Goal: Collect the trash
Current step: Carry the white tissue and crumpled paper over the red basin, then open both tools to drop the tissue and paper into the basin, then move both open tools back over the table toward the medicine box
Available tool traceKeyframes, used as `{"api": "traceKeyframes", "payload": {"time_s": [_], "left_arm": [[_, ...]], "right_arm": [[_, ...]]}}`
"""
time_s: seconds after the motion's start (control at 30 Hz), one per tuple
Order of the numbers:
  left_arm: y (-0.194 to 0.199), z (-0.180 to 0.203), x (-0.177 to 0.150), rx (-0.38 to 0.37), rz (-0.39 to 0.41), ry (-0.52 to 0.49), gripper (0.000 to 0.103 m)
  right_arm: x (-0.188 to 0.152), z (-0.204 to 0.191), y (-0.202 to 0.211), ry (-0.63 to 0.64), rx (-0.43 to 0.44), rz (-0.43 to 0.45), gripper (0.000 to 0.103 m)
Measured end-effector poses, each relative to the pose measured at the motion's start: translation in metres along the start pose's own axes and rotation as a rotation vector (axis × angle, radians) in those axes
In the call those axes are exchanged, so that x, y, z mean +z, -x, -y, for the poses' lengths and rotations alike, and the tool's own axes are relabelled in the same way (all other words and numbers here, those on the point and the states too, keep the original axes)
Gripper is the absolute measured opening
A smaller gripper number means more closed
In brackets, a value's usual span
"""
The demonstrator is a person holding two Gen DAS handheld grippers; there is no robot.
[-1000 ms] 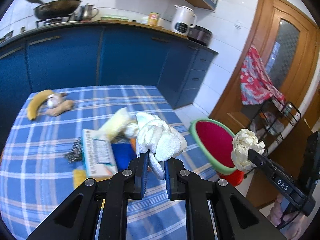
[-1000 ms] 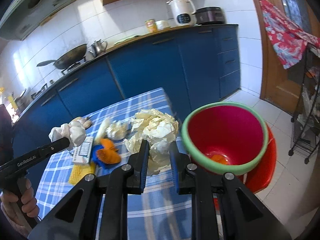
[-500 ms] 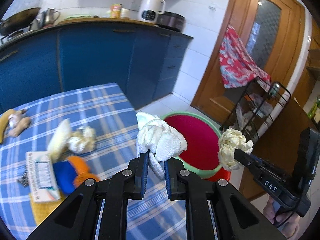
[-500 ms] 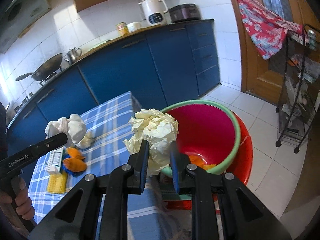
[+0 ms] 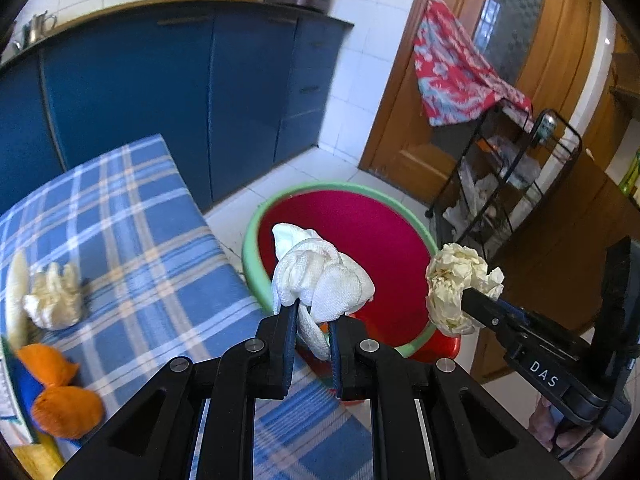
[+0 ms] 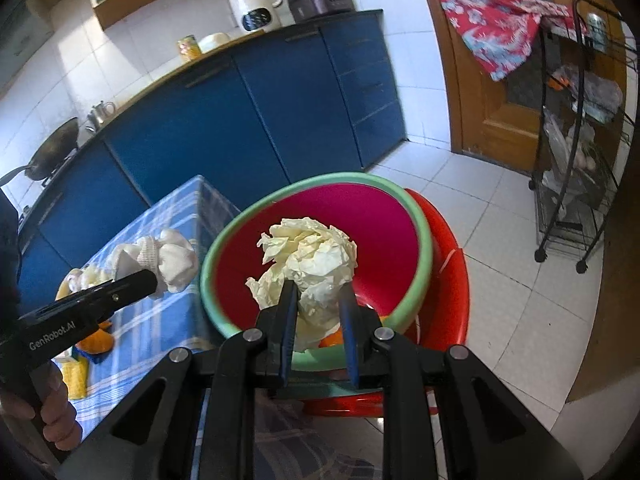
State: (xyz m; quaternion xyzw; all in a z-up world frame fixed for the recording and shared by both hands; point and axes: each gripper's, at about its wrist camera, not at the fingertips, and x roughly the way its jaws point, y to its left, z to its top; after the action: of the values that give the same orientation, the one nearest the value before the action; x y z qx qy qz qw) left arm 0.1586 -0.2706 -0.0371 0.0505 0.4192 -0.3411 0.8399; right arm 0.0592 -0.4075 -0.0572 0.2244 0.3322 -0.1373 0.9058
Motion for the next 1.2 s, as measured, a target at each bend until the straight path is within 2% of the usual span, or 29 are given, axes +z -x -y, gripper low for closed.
{"api": "traceKeyframes", "payload": {"time_s": [0.47,0.6,0.7,0.83,1.2], "left_arm": [[-0.028,0.008,0.003,0.018,-0.037,-0.026,0.014],[-0.031,0.008,0.001,0.021,-0.039,-0.026,0.016],[-0.03,0.008,0.001,0.026,-0.036,-0.025,0.021],[-0.026,0.007,0.002,0.025,-0.02,-0.012,0.041],[-0.004,-0.003,-0.002,0.038,0.006,0.026,0.042]], "right_arm": [[-0.003,0.016,-0.025,-0.029,-0.008,-0.029,0.024],[-0.003,0.017,-0.026,-0.027,-0.008,-0.032,0.027],[-0.004,0.017,-0.027,-0.03,-0.008,-0.034,0.027],[-0.004,0.017,-0.027,-0.037,-0.006,-0.029,0.034],[-0.003,0.012,-0.008,-0.046,0.005,0.001,0.034]]}}
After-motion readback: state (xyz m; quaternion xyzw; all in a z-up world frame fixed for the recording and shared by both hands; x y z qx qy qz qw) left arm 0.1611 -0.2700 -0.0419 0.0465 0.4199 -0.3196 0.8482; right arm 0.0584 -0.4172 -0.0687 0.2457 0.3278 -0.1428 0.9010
